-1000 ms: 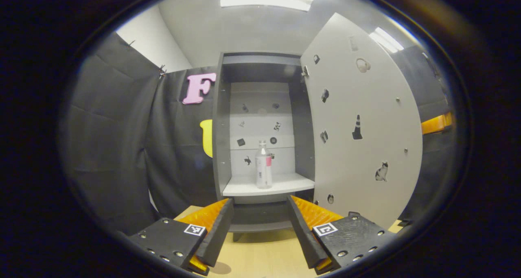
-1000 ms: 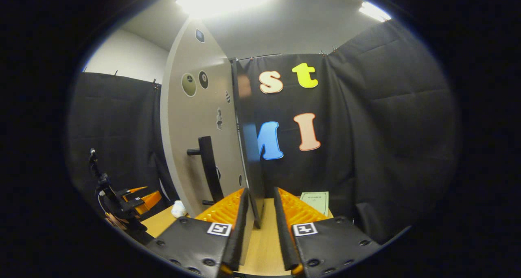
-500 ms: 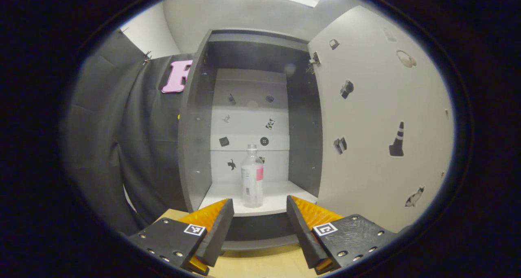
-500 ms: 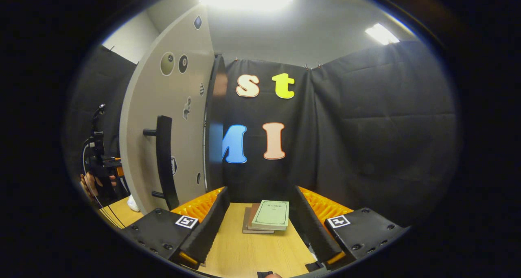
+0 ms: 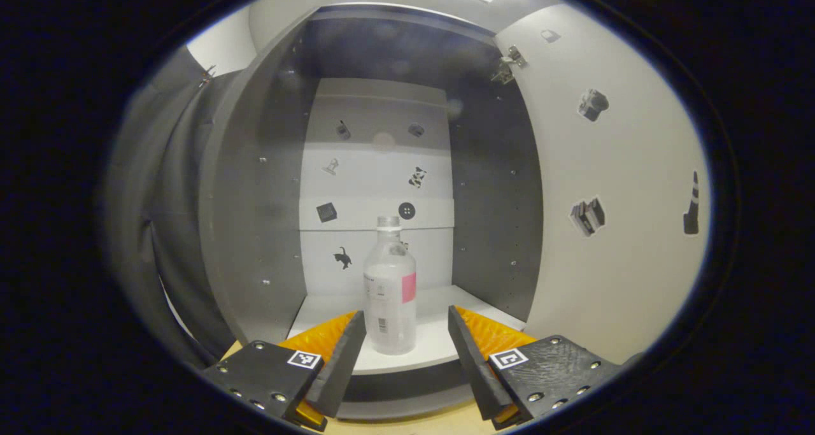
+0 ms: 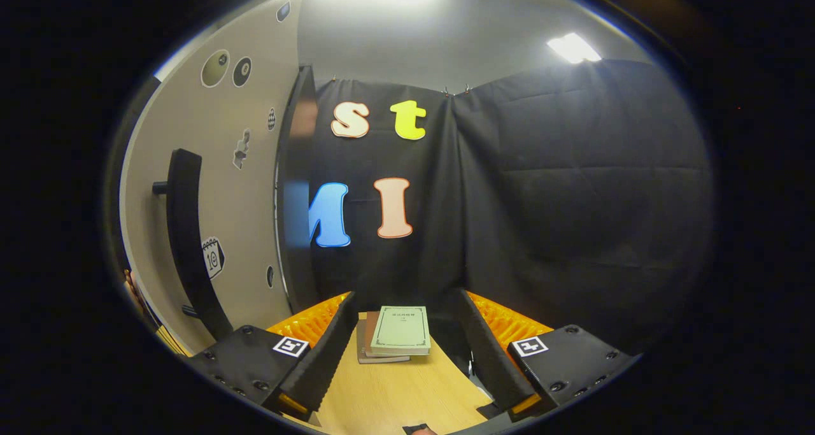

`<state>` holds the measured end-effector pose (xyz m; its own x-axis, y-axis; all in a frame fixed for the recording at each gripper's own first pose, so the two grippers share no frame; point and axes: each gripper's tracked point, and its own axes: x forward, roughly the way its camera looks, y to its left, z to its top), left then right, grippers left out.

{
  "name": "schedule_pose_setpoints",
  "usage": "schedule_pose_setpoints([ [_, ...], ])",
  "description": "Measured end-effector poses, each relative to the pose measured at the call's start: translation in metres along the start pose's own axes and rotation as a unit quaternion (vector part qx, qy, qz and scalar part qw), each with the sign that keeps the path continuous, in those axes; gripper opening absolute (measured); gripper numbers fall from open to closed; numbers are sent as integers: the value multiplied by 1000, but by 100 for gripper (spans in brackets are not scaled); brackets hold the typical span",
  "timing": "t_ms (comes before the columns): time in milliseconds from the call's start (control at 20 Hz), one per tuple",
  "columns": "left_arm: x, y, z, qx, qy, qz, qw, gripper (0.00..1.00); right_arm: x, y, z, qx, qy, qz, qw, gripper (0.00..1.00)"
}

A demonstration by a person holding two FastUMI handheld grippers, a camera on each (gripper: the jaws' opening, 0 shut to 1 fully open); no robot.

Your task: Open the cabinet door with the right hand, grasp the bottle in the cabinet with the left hand and place it on the coaster, then close the cabinet door with the right hand.

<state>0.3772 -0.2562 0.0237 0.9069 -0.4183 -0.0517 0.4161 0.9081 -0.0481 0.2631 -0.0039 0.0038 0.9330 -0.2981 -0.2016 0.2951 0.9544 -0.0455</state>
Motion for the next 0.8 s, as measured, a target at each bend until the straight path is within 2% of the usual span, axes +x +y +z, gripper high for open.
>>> schedule_pose_setpoints([
  [100, 18, 2, -3, 6, -2, -4, 1000, 81, 2, -3, -5, 3, 6, -18, 1000, 100],
  [200, 35, 6, -6, 12, -3, -5, 1000, 81, 2, -5, -11, 8, 11, -34, 999, 100],
  [250, 42, 7, -8, 16, -4, -6, 1000, 81, 2, -6, -13, 10, 12, -39, 999, 97],
  [350, 57, 13, -13, 25, -3, 0, 1000, 79, 5, -8, -20, 15, 21, -49, 998, 100],
  [450, 67, 15, -21, 26, 7, 1, 1000, 81, 5, -9, -26, 18, 32, -54, 998, 97],
  [500, 70, 14, -24, 24, 8, -1, 1000, 79, 6, -10, -27, 20, 32, -58, 998, 100],
  [800, 70, 27, -16, 20, -8, 20, 1000, 79, 2, -14, -29, -9, 36, -62, 997, 100],
])
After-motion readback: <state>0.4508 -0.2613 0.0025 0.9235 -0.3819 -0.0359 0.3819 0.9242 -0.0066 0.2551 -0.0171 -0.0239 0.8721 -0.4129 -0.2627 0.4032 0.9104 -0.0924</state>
